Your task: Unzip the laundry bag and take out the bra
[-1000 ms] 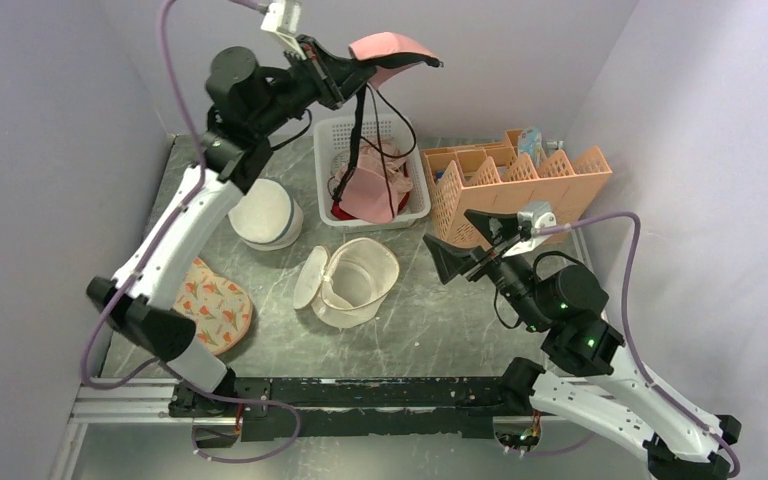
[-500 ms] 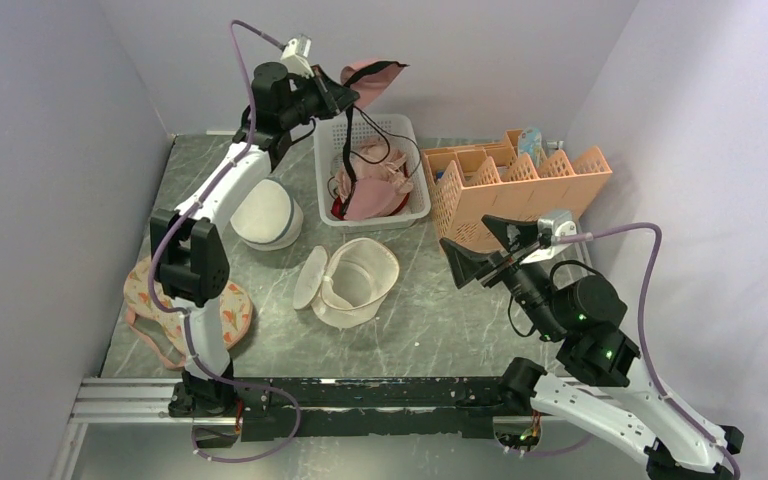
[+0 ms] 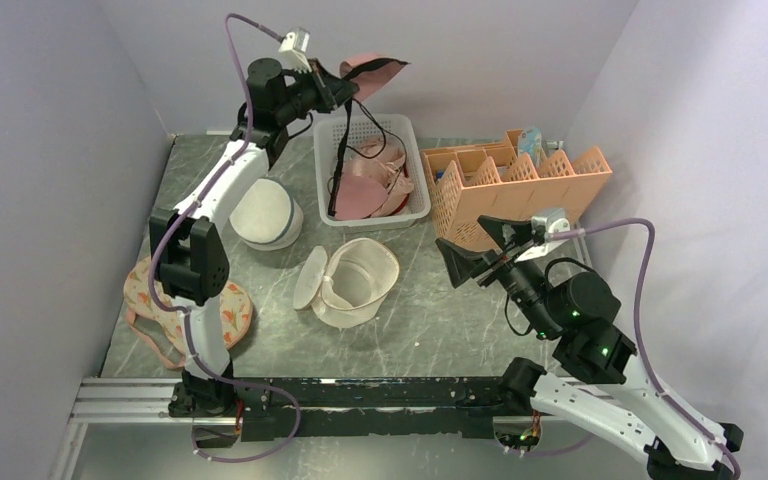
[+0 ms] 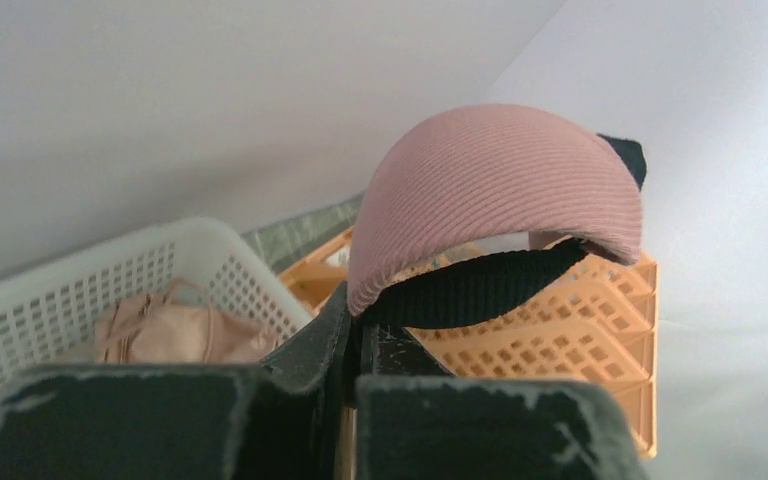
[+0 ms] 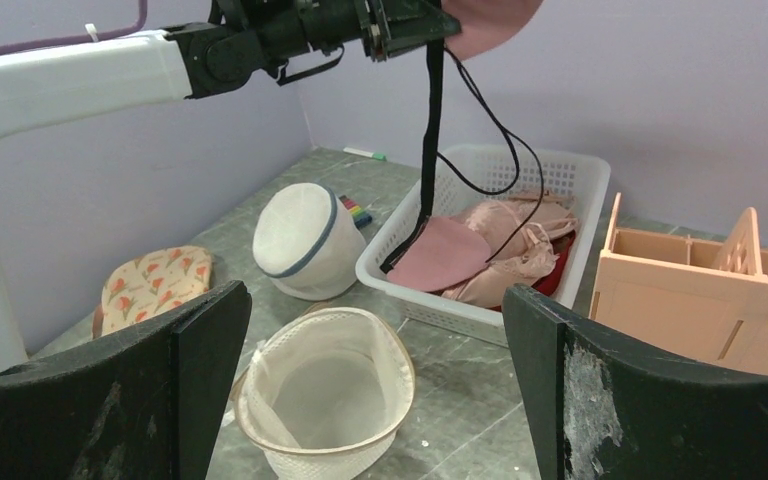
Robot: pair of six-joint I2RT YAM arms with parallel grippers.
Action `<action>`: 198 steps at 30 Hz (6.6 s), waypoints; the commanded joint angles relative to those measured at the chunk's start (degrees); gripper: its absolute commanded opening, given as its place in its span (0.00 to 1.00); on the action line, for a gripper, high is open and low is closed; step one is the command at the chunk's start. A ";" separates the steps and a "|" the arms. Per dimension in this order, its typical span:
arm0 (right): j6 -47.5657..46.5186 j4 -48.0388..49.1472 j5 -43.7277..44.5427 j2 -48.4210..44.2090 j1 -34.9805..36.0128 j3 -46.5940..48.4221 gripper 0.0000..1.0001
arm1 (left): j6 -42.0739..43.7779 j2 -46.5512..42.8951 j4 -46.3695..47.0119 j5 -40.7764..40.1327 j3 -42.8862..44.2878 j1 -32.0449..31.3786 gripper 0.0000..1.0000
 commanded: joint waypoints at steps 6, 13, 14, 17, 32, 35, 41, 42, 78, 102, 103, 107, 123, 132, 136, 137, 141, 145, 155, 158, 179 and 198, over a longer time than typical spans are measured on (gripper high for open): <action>0.41 0.98 -0.68 0.93 -0.17 -0.12 0.99 | 14.74 -7.83 -4.40 -5.33 -14.33 -1.47 0.07; 0.19 1.65 -0.74 1.03 -0.14 -0.72 0.99 | 27.87 -13.08 -10.55 -28.59 -23.82 -8.19 0.07; 0.25 1.84 -0.75 1.12 -0.15 -0.86 0.99 | 28.33 -13.05 -10.67 -29.94 -24.56 -8.82 0.07; 0.50 1.89 -1.10 1.56 -0.15 -0.71 0.99 | 30.95 -11.33 -12.45 -34.71 -24.21 -11.47 0.07; 1.74 0.71 -0.52 0.43 -0.14 -1.05 0.99 | 36.06 -5.44 -12.24 -48.09 -22.53 -15.35 0.07; 1.88 0.34 -0.70 1.21 -0.15 -0.65 0.99 | 36.75 -3.29 -11.69 -50.32 -20.85 -16.26 0.07; 2.17 -0.25 0.09 0.24 -0.14 -1.04 0.98 | 35.23 -1.18 -14.56 -50.27 -21.03 -17.99 0.08; 2.19 -0.25 0.27 0.00 -0.10 -1.19 0.98 | 34.26 -2.05 -14.11 -49.85 -22.70 -18.22 0.11; 6.17 6.57 -14.04 24.97 -0.19 -0.07 0.97 | -10.25 -74.46 -31.71 -30.60 -76.68 -17.55 0.92; 12.12 -3.25 10.89 52.20 -1.50 -1.80 0.27 | -19.19 -66.95 -26.08 -29.97 -78.93 -16.57 1.00; 11.74 -4.55 13.04 51.47 -1.54 -1.91 0.18 | -21.05 -67.61 -23.85 -28.51 -80.51 -16.11 1.00; 11.14 -9.52 18.89 47.23 -1.54 -3.57 0.02 | -24.90 -70.13 -20.06 -24.66 -86.21 -12.89 1.00; 8.78 -7.46 13.16 47.55 -1.40 -4.40 0.02 | -26.51 -54.22 -9.10 -14.53 -90.08 -3.49 0.46; 7.63 -5.26 12.30 45.54 -1.42 -5.51 0.03 | -29.85 -51.11 3.46 -11.82 -96.29 -3.05 0.56; 7.52 -5.32 12.00 45.23 -1.39 -5.65 0.03 | -28.81 -46.59 6.55 -10.65 -94.89 -2.99 0.50; 7.40 -5.05 11.85 45.12 -1.39 -5.66 0.03 | -28.41 -46.21 6.72 -10.90 -94.61 -2.82 0.46; 6.96 -4.01 10.27 44.87 -1.34 -5.29 0.03 | -24.76 -48.77 3.56 -11.47 -92.64 -1.09 0.12; 5.72 -2.36 7.43 45.10 -1.36 -4.58 0.04 | -17.75 -58.59 -11.34 -19.91 -86.18 -0.94 0.07; 6.12 4.46 -2.22 49.84 -1.38 -0.65 0.04 | 0.87 -72.94 -36.32 -33.01 -67.37 -1.02 0.07; 6.61 7.23 -5.39 50.98 -1.35 0.19 0.04 | 6.26 -70.09 -38.57 -31.96 -63.14 -1.18 0.07; 3.06 -1.12 -3.59 30.66 -2.26 5.16 0.61 | 35.67 -52.90 -37.42 -50.90 -48.44 -22.19 0.07; -5.38 -7.96 8.03 9.60 -2.70 9.68 0.74 | 40.88 -26.30 -41.91 -66.43 -43.19 -47.16 0.07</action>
